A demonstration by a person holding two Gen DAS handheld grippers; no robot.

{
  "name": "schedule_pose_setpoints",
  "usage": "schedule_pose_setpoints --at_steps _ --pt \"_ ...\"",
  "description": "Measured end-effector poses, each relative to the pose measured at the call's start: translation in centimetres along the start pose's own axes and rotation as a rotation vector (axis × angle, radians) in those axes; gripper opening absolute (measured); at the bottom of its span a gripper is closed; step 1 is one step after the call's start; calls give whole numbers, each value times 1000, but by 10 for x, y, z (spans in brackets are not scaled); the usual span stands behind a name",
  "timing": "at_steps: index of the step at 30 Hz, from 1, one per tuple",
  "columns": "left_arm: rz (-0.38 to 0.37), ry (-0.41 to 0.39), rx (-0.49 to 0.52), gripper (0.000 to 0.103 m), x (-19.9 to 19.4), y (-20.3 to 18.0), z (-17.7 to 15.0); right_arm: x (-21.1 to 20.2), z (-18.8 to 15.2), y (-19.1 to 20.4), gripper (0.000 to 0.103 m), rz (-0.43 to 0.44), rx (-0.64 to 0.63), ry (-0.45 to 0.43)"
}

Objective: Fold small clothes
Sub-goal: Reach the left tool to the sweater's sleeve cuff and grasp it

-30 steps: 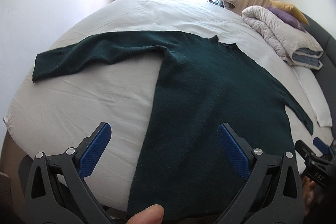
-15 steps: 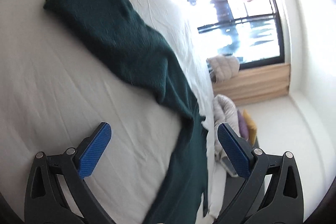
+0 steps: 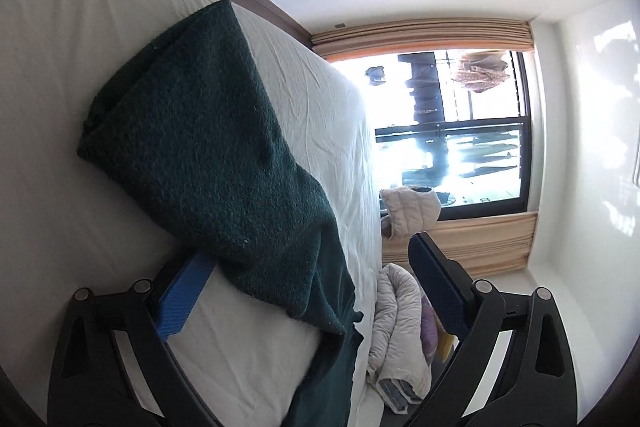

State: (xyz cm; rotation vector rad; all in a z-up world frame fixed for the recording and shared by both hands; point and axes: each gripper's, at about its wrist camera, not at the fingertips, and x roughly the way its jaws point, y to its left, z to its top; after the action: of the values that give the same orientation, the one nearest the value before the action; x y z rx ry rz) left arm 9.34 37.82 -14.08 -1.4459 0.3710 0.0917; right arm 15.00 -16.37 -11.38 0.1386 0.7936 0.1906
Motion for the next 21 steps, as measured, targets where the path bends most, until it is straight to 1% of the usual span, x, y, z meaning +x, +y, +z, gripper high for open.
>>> schedule_pose_setpoints --at_steps 1,3,5,6,7,11,14,16,18,19,20,21 --pt "5 -1 -3 89 1 -1 3 -1 -1 0 83 2 0 2" --pt "13 -10 -17 79 0 7 -9 -2 -2 -1 83 5 3 -1" --pt "-6 -33 -39 75 -7 10 -11 -3 -2 -4 83 5 16 -7" --pt "-6 -44 -53 73 -10 13 -14 -3 -3 -6 83 4 24 -8" --pt "7 -58 -62 72 -4 11 -25 -1 -3 -7 83 1 30 -6" --pt "83 -115 -65 72 -17 7 -38 0 -4 -7 83 8 37 2" --pt "94 -162 -97 72 -22 10 -31 -3 -3 -6 83 7 30 -11" --pt "83 -149 -77 72 -14 15 -25 -3 -4 -7 83 8 41 -16" --pt "76 -166 -69 72 -7 15 -23 0 -5 -8 83 18 58 -6" --pt "92 -185 -69 72 -5 13 -24 1 -6 -7 83 25 65 0" --pt "110 -203 -67 74 -3 9 -27 2 -7 -6 83 30 68 5" --pt "115 -214 -62 79 1 5 -28 2 -8 -4 83 34 66 7"
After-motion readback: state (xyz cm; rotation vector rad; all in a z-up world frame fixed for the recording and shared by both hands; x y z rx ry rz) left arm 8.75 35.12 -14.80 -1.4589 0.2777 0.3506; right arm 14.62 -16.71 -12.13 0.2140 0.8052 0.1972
